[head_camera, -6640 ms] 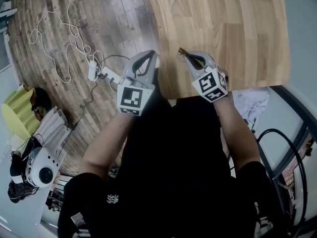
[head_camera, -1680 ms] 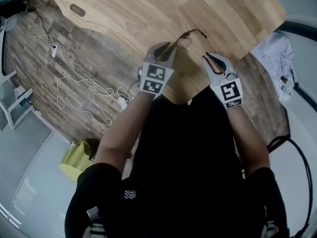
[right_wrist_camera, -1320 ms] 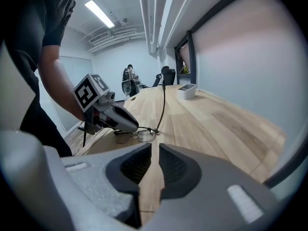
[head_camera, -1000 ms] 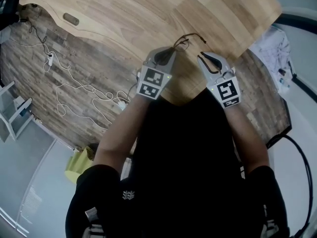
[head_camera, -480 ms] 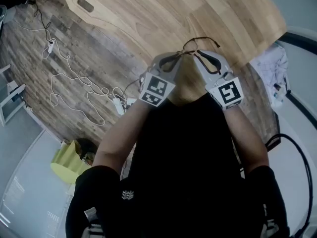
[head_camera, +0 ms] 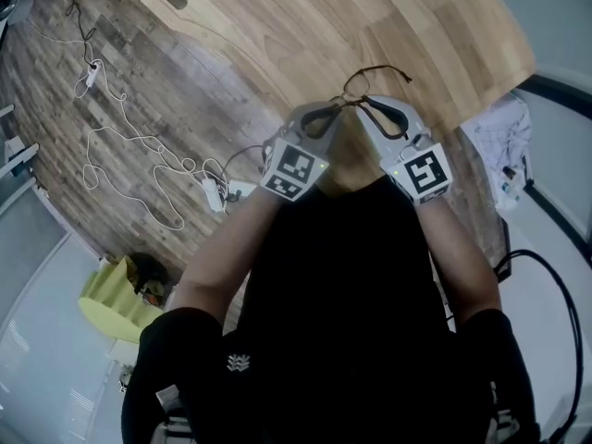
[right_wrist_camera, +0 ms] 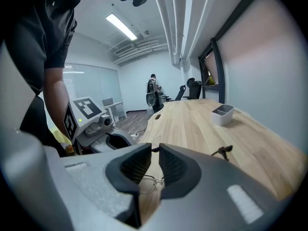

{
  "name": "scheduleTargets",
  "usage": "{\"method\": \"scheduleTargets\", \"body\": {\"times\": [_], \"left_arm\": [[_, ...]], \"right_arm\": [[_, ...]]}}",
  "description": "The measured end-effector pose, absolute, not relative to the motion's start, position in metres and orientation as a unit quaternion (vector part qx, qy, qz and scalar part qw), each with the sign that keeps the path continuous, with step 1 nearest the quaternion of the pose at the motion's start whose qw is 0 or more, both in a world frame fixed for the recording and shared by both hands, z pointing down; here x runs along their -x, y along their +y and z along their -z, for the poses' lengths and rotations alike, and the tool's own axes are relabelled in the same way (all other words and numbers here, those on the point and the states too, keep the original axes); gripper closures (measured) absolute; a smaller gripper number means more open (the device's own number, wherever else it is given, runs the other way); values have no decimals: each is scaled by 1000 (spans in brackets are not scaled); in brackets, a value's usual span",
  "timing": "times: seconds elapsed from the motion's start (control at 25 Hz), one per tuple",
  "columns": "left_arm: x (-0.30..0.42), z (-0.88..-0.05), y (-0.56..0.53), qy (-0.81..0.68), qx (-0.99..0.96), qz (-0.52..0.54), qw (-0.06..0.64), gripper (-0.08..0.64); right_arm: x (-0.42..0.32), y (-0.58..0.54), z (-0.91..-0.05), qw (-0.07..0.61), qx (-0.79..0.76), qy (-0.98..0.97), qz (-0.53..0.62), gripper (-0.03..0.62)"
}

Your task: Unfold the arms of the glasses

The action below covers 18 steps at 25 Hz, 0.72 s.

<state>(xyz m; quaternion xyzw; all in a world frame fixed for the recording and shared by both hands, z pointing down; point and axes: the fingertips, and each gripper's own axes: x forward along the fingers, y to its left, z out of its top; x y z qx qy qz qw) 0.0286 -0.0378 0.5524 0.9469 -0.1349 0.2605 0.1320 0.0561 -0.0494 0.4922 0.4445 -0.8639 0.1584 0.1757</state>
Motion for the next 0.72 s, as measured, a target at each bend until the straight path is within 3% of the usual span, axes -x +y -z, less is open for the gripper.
{"method": "scheduleTargets", "body": {"times": [0.72], "left_arm": [[13,-544,-32,-174,-937,-274,128,503]], "right_arm": [[-18,-39,-477,197,-396,-888,-125,565]]}}
